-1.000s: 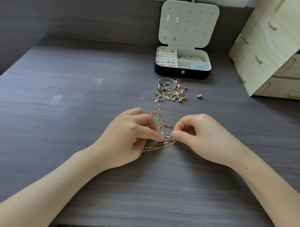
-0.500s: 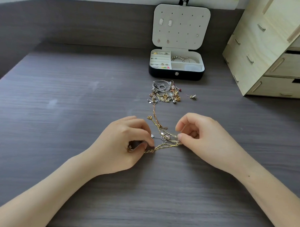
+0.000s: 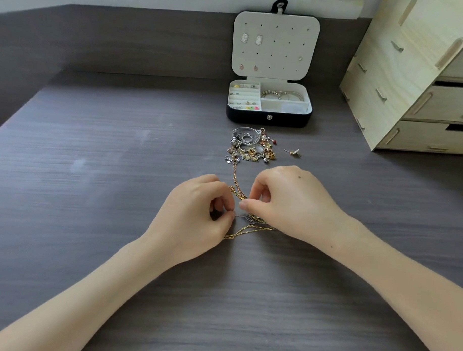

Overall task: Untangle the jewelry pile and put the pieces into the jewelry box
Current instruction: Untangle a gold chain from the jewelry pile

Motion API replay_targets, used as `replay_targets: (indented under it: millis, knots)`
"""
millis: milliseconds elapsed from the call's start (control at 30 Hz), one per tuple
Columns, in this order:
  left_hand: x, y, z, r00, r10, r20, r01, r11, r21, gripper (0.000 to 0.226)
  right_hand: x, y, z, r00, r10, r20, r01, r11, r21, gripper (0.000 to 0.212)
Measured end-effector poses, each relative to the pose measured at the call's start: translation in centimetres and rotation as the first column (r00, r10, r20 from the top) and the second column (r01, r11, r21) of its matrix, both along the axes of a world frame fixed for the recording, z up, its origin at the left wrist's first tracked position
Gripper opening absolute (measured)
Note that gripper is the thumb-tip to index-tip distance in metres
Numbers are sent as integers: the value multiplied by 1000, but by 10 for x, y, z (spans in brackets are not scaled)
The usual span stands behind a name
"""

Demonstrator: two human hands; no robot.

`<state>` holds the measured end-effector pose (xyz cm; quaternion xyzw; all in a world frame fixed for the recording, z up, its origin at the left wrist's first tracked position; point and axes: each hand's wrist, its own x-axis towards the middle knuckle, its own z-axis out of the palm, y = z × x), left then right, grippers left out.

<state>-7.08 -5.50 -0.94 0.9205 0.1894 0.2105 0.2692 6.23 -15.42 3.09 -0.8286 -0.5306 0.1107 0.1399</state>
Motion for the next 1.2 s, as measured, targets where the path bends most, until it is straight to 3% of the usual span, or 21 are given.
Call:
replay_targets:
  millis: [167,333,533,700,900,1200]
  knots:
    - [-3,1,0,1000,0,15,1,999,-41,12,-6,13,-5,996,-22,87,27,998,-51,25]
    - [-2,3,-1,1000,-8,17,9,998,-69,12,-6,13,-8,1000,5,24,-3,999,-47,16]
    - [-4,3,-2,999,-48,6,48,997,-61,7,10,-5,1,956,-45,-291,79,991,106,19]
    - [-2,4,-4,993,-119,-3,119,992,50,23,28,-32,5,863,-143,-484,246,957,156,18]
    - [1,0,-4,968,-244,-59,251,944,213,40,38,-49,-9,861,-215,-460,308,942,136,18]
    - [-3,2,0,990,-130,-49,139,951,276,27,44,-54,-23,932,-277,-236,322,930,179,20]
